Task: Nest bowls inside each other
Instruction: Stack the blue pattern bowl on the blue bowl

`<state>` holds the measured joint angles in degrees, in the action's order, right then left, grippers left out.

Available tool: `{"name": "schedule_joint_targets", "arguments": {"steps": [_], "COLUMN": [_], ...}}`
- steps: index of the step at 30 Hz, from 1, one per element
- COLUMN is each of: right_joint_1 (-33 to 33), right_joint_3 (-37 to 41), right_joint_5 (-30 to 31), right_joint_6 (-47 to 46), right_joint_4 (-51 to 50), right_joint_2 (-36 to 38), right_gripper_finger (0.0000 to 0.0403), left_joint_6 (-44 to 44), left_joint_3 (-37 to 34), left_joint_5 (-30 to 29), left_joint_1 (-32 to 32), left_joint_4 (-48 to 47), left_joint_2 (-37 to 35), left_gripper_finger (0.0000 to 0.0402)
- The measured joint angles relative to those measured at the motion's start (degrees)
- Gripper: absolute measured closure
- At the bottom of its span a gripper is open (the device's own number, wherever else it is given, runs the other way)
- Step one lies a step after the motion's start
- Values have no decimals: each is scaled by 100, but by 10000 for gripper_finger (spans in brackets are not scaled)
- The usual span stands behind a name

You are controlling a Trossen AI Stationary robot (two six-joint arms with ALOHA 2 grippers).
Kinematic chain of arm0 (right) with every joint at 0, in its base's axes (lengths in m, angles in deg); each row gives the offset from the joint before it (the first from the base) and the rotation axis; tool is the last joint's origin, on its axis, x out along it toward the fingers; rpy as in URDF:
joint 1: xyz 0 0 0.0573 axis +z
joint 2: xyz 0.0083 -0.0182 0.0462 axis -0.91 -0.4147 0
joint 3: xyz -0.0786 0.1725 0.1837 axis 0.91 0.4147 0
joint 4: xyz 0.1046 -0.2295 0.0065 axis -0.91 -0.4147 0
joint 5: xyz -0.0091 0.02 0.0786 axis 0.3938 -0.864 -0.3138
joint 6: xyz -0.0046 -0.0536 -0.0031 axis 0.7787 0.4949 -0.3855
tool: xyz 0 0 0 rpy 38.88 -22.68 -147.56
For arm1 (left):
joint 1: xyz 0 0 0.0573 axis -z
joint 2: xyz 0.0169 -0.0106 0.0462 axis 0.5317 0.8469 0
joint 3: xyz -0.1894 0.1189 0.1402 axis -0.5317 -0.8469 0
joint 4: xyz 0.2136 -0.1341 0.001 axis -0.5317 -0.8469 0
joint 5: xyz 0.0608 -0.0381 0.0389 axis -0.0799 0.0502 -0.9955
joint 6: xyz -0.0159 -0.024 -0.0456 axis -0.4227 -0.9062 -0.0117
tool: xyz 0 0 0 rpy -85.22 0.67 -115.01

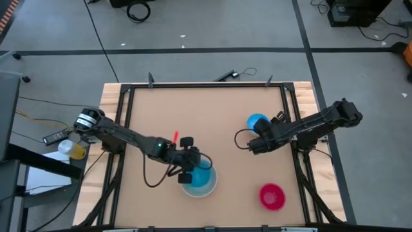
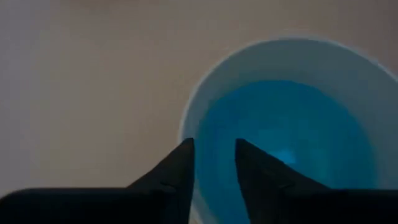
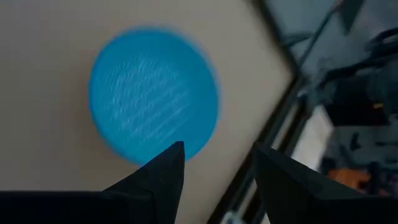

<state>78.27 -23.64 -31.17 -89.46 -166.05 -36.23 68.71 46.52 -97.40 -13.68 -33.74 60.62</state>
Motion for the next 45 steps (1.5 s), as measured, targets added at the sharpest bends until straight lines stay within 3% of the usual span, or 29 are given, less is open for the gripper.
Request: {"name": "schedule_joint_targets", "arguments": {"steps": [5, 11, 17, 23, 27, 31, 33, 41, 45], "right_joint_1": [-217, -676, -1097, -1371, -1475, -1506, -1500, -550, -96], "right_joint_3": [601, 881, 1248, 1298, 1297, 1298, 1297, 1049, 823], "right_joint_5": [-656, -855, -1823, -1584, -1570, -1739, -1856, -2067, -2216], "right_joint_6": [833, 1660, 2697, 2834, 2986, 3055, 3140, 4540, 5360], "right_joint_4": [1224, 2064, 3492, 3520, 3584, 3639, 3719, 4881, 5504], "right_joint_2": [334, 504, 471, 363, 358, 358, 358, 358, 360], "right_gripper_finger": [208, 208, 208, 214, 257, 354, 386, 393, 393], "left_joint_6": [-2, -3, 414, 511, 494, 494, 494, 1028, 1893], "left_joint_3": [3, 3, 7, 5, 5, 5, 5, 5, 5], "left_joint_5": [17, -116, -1048, -1241, -1323, -1327, -1327, -1328, -1279], "left_joint_1": [-76, -228, -169, -34, -16, -25, -44, -64, -64], "left_joint_4": [58, -52, -51, -95, -107, -110, -84, 389, 767], "left_joint_2": [-154, -306, -450, -437, -430, -430, -430, -430, -414], "left_gripper_finger": [238, 217, 221, 221, 221, 221, 221, 221, 221]}}
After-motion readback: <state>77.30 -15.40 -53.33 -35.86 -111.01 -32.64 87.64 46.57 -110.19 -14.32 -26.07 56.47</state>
